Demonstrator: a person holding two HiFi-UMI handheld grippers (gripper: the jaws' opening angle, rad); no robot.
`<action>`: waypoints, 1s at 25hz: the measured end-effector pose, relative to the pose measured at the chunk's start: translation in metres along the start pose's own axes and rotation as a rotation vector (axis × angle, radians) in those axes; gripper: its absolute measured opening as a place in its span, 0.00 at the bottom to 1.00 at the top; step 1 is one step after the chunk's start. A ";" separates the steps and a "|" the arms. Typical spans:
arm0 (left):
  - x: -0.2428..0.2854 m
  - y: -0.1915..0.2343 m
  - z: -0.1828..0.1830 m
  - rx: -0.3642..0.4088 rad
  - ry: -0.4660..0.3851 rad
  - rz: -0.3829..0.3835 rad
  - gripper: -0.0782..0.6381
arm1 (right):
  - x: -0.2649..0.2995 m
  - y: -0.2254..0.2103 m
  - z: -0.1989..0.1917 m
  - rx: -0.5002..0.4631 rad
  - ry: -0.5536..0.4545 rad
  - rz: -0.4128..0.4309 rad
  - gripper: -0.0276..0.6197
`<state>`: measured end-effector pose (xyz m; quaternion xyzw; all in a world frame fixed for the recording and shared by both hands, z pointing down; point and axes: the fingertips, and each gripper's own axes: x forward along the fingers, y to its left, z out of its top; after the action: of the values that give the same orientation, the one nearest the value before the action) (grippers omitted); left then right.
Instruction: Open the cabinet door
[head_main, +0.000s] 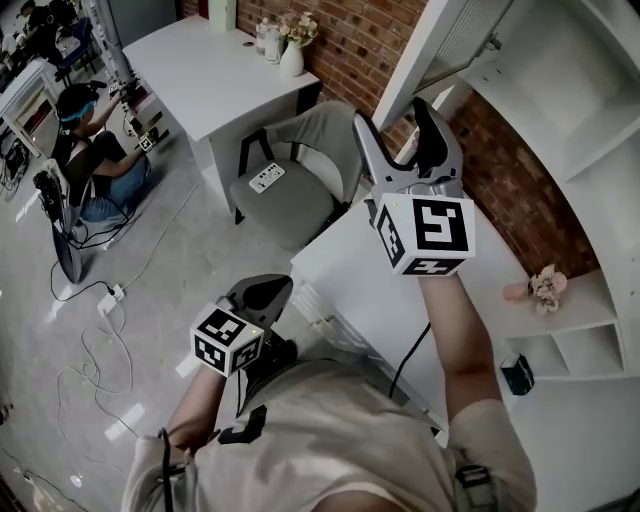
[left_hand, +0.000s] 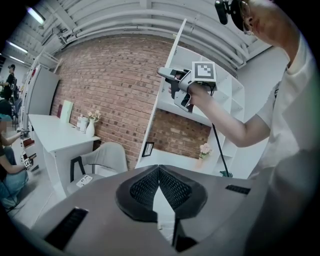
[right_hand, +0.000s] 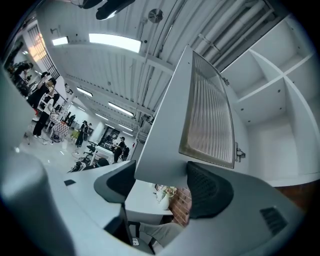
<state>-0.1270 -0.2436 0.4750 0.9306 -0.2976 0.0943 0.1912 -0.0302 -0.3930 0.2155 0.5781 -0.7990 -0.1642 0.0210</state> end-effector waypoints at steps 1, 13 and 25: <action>0.000 0.001 0.001 0.000 -0.001 -0.001 0.13 | 0.002 0.001 0.000 -0.001 0.002 0.001 0.53; -0.001 0.011 0.006 -0.008 -0.004 0.005 0.13 | 0.017 0.006 0.000 -0.009 0.007 0.013 0.53; -0.001 0.007 0.003 -0.018 -0.007 -0.012 0.13 | 0.015 0.009 0.000 0.026 -0.054 0.107 0.53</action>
<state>-0.1314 -0.2492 0.4740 0.9309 -0.2937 0.0872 0.1990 -0.0428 -0.4044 0.2161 0.5302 -0.8311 -0.1680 0.0008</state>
